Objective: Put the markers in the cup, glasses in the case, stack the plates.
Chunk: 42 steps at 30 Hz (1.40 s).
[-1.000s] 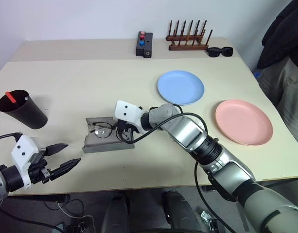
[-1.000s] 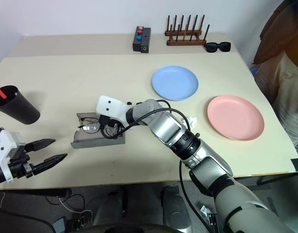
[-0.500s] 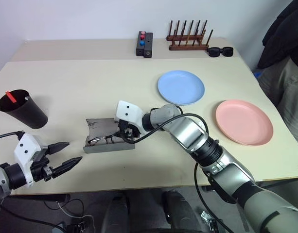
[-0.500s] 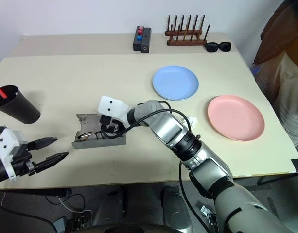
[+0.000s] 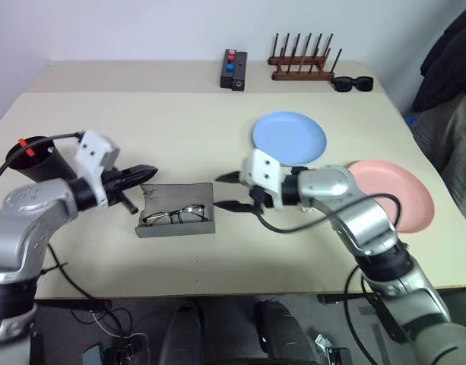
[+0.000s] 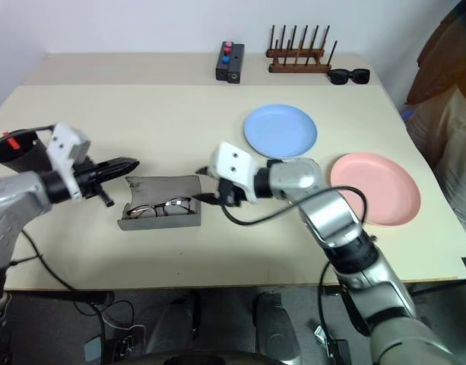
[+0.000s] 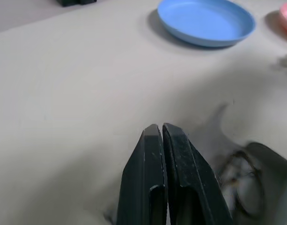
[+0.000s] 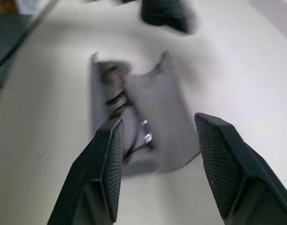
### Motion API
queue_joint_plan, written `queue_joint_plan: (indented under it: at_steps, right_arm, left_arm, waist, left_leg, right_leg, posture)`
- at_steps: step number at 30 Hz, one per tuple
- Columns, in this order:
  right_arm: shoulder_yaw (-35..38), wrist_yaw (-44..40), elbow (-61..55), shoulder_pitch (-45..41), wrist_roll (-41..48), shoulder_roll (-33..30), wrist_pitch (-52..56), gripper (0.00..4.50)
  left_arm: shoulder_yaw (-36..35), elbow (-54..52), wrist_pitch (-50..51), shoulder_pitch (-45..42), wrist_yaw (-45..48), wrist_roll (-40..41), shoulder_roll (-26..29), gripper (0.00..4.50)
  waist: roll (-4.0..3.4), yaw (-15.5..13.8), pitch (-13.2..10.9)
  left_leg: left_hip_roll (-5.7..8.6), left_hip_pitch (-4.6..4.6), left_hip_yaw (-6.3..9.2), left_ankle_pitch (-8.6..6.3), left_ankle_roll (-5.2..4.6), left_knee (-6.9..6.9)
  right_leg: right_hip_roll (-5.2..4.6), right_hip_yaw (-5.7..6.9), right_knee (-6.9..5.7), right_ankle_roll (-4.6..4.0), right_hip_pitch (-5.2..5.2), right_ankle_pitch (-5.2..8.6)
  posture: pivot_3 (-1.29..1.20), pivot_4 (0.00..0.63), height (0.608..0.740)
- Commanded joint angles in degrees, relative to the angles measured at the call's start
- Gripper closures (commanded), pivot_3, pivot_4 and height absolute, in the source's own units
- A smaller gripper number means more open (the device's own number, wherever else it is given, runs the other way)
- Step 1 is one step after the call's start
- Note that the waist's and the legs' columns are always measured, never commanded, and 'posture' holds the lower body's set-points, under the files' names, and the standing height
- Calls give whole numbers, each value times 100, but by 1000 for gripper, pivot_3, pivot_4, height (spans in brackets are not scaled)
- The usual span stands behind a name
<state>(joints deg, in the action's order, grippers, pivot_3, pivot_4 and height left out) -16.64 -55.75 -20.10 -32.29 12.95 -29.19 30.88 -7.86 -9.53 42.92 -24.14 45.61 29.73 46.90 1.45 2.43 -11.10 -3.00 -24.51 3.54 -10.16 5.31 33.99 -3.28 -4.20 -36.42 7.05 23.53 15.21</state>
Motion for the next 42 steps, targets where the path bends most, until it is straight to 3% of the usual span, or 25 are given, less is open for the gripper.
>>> queue_joint_plan:
  at_steps: [1,9,20,32,41,42]
  right_arm:
    - [586,127,-383,509,186,-308,-136,2079]
    - [824,428,-660,1018,289,-446,-36,2079]
    - [834,505,-537,975,372,-565,-78,2079]
    - [712,523,-144,833,277,-549,-211,2079]
    - [413,1514,1735,-126,-1167,-649,-560,2079]
    - [274,1663,2137,-284,-1491,-688,-824,1827]
  left_arm:
    - [788,1080,-425,-752,298,-659,-120,4429]
    - [1501,2006,-699,-1384,1141,-1103,-261,4429]
    - [1197,974,-881,-445,2156,-801,281,4429]
    - [888,-231,-1001,718,1833,-805,461,4429]
    - [-53,-1056,-1268,846,836,-195,-483,4429]
    - [-82,-1268,-1218,927,747,-80,-587,4478]
  waist:
    - [1,-3,1]
    - [-1,24,-1]
    - [-2,10,0]
    - [-1,2,0]
    - [0,1,-1]
    - [0,4,0]
  left_leg:
    - [1,0,-1,0,0,3]
    - [0,0,-5,0,-1,6]
    - [-1,1,-6,0,-1,8]
    - [0,2,-7,0,-1,13]
    - [1,1,-7,0,-1,20]
    - [1,1,-7,0,-1,19]
  right_leg:
    - [-1,-1,2,0,-2,0]
    - [0,-6,2,-3,0,-1]
    - [-2,-7,3,-4,-4,0]
    - [-5,-8,3,-6,-6,1]
    - [-6,-8,3,-8,-8,-3]
    - [-6,-8,4,-7,-8,-3]
  posture:
    - [0,150,740]
    - [0,150,740]
    - [0,150,740]
    - [0,150,740]
    - [0,150,740]
    - [0,150,740]
